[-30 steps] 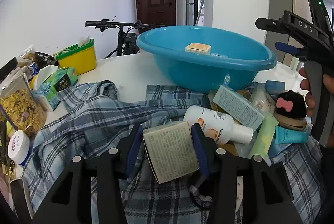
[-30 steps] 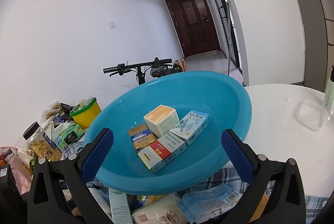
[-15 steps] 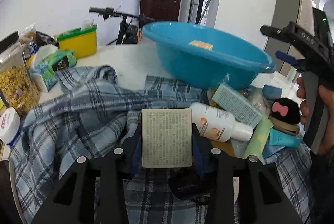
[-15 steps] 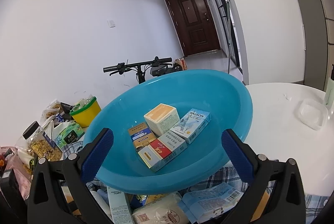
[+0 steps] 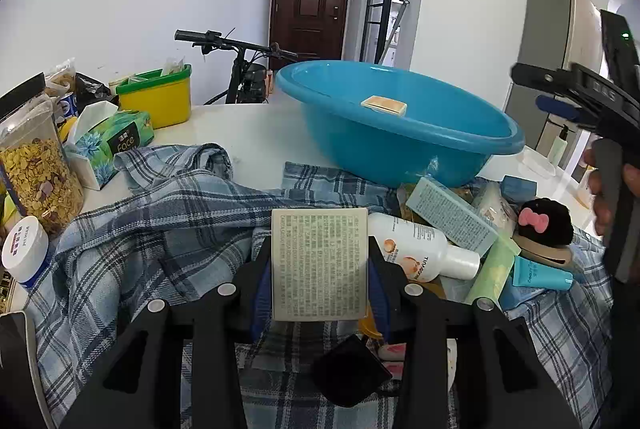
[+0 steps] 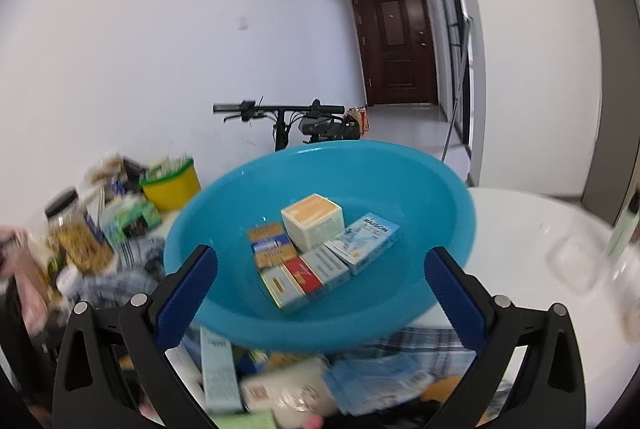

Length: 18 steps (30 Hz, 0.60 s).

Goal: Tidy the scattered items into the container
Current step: 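Grasp the beige printed card box with the left gripper while the right grasps the black plush toy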

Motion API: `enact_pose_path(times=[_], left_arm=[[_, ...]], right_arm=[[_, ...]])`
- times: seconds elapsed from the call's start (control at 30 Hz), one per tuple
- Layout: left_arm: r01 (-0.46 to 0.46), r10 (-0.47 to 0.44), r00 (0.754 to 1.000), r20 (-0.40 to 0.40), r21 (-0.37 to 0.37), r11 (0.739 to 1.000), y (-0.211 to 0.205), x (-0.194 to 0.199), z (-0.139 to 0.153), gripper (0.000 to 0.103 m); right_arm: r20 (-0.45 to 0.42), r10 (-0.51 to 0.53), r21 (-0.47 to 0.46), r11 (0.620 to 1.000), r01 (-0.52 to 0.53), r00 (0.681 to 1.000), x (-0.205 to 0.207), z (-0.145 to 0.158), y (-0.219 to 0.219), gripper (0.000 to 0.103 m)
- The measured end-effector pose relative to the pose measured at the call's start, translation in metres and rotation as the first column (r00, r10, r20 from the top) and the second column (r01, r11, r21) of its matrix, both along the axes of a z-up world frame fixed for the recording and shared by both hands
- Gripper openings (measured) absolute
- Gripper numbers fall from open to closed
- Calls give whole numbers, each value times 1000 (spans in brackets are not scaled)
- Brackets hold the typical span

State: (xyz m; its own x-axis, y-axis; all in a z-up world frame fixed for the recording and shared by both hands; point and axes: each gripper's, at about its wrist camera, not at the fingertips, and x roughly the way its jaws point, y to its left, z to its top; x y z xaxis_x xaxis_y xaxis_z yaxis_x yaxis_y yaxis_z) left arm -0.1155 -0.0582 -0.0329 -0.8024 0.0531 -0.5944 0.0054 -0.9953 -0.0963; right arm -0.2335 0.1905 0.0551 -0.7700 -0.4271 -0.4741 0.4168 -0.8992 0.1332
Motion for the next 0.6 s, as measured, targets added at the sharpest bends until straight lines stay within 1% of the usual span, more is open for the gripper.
enact_pose_path(times=[0.1, 0.17, 0.27, 0.3, 0.37, 0.43, 0.47, 0.5, 0.53, 0.6], left_arm=[[6, -6, 1000, -6, -2, 1000, 1, 0, 1, 43], [12, -12, 1000, -11, 1, 1000, 1, 1, 2, 43], [17, -17, 1000, -17, 3, 1000, 2, 2, 3, 44], [20, -20, 1000, -18, 3, 1000, 2, 2, 3, 44], [23, -23, 1000, -20, 2, 1000, 3, 3, 4, 44], [25, -25, 999, -20, 0, 1000, 4, 3, 4, 44], [26, -26, 999, -20, -2, 1000, 5, 4, 4, 44], [27, -27, 999, -21, 0, 1000, 5, 4, 4, 44], [28, -28, 999, -23, -3, 1000, 6, 4, 4, 44], [26, -26, 999, -24, -4, 1000, 6, 4, 4, 44]], right_arm=[[16, 20, 38, 999, -20, 1000, 16, 0, 9, 103], [39, 40, 77, 996, -43, 998, 29, -6, 16, 103], [53, 49, 183, 981, -58, 997, 47, -21, 22, 103], [67, 60, 200, 977, -73, 996, 53, -29, 25, 103], [95, 93, 205, 972, -111, 991, 61, -42, 29, 103], [108, 82, 266, 958, -108, 991, 66, -58, 27, 103], [120, 76, 303, 947, -109, 990, 66, -66, 24, 102], [131, 84, 320, 940, -123, 988, 67, -72, 21, 99], [132, 98, 316, 939, -135, 986, 68, -74, 19, 93], [128, 108, 309, 940, -143, 986, 68, -74, 17, 92]])
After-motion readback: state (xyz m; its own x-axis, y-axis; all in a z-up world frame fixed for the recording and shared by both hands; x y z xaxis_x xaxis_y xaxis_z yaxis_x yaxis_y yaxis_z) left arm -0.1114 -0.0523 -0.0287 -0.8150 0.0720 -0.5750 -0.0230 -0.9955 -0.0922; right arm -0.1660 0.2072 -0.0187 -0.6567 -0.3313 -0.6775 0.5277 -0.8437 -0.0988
